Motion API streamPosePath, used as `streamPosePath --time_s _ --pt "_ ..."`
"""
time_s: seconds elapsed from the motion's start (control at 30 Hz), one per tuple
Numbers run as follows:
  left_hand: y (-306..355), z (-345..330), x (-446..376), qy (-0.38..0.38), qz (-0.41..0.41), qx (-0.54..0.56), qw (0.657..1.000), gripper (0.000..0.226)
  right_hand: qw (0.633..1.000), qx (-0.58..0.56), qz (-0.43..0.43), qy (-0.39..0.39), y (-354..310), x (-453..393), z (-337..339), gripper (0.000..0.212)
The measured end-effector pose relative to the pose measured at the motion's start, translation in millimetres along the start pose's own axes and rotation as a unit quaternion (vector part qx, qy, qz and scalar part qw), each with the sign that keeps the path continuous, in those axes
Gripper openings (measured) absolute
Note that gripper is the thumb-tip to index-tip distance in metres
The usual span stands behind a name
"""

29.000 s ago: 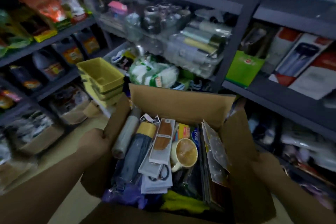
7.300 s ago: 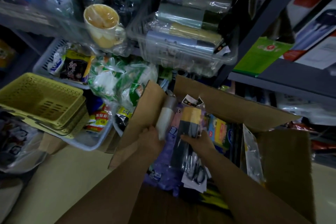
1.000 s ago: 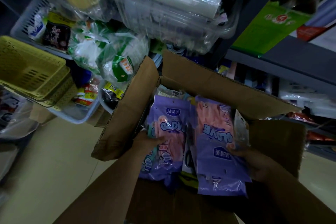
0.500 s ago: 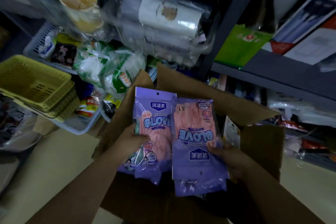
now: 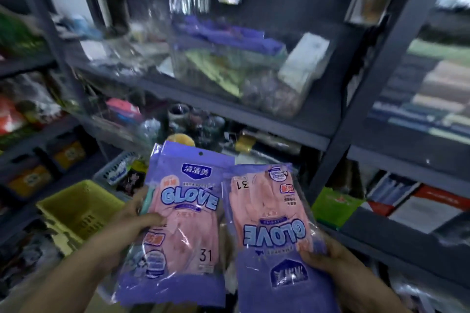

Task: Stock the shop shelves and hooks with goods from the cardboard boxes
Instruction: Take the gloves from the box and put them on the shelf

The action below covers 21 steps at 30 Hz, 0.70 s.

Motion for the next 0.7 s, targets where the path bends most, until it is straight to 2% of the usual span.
streamPosePath --time_s 0.13,0.23,0.27,0.37,0.4,0.47,0.53,0.6,0.7 --pt "58.1 15.4 -4.3 0.008 -0.025 0.026 0.999 0.084 0.997 0.020 0.070 -0.029 -51.6 -0.6 -37.9 0.077" --pt "101.8 21.1 -6.2 -0.003 -0.071 0.061 0.996 0.063 0.991 0.008 0.119 -0.067 -87.2 4.8 -61.0 0.073" --pt "116.8 21.8 -6.5 -0.001 -0.079 0.066 0.995 0.063 0.988 0.000 0.133 -0.075 -99.0 8.2 -68.5 0.071" --pt "157.2 23.5 -12.4 -0.015 -0.120 0.071 0.990 0.081 0.979 0.008 0.190 -0.074 -137.3 16.1 -85.5 0.075" --pt "170.6 22.4 -13.9 -0.019 -0.128 0.070 0.989 0.073 0.975 0.011 0.210 -0.071 -152.2 19.3 -92.7 0.079" --pt "200.0 14.7 -11.6 -0.040 -0.140 0.077 0.986 0.039 0.966 0.014 0.249 -0.072 -184.7 24.4 -109.4 0.080" --pt "227.3 11.8 -18.2 -0.046 -0.152 0.073 0.985 0.031 0.959 0.026 0.271 -0.078 -220.0 28.6 -128.7 0.066" --pt "250.2 6.3 -24.5 -0.047 -0.158 0.072 0.984 0.029 0.959 0.043 0.274 -0.061 -256.3 22.3 -142.0 0.041" --pt "275.6 5.7 -42.6 -0.052 -0.156 0.054 0.985 0.036 0.969 0.078 0.234 0.035 -304.9 -8.4 -146.9 0.019"
Point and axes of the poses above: each hand's wrist, its own x-axis away from the middle knuckle, its own z-axis out of the back of the hand, y = z × x, the point moved 3 cm from there along -x, towards the middle knuckle, and after that the axes turned 1 degree about -z, right-handed, at the moved point
